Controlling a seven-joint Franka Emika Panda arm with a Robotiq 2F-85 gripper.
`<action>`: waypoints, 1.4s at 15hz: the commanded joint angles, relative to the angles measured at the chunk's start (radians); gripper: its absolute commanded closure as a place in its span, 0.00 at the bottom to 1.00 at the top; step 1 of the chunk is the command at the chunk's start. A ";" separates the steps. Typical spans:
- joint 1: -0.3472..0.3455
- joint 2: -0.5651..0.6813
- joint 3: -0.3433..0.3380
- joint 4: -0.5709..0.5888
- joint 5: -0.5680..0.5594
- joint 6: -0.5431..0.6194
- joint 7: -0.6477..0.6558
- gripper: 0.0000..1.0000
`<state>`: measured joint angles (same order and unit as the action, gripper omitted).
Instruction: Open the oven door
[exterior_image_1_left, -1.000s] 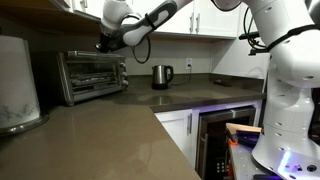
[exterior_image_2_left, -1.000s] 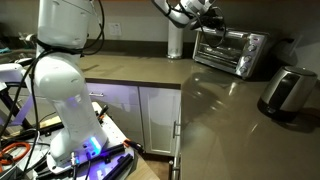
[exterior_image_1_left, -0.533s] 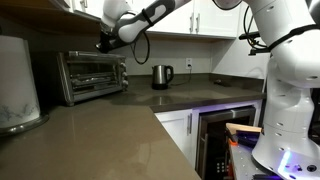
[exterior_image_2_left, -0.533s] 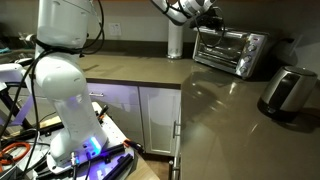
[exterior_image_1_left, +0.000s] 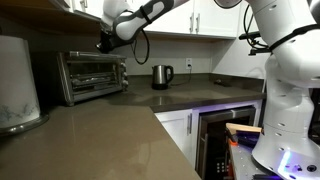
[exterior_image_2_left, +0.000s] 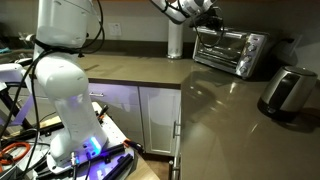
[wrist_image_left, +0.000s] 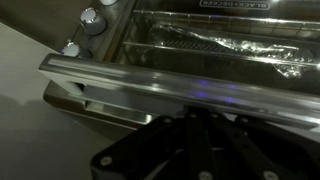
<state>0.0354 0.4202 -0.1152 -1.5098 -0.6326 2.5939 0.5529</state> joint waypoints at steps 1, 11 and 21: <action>0.036 -0.039 -0.031 -0.036 0.034 -0.062 -0.048 1.00; 0.059 -0.055 -0.032 -0.032 0.021 -0.156 -0.042 1.00; 0.052 -0.070 -0.018 -0.022 0.037 -0.198 -0.067 1.00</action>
<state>0.0877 0.3789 -0.1373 -1.5097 -0.6323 2.4221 0.5438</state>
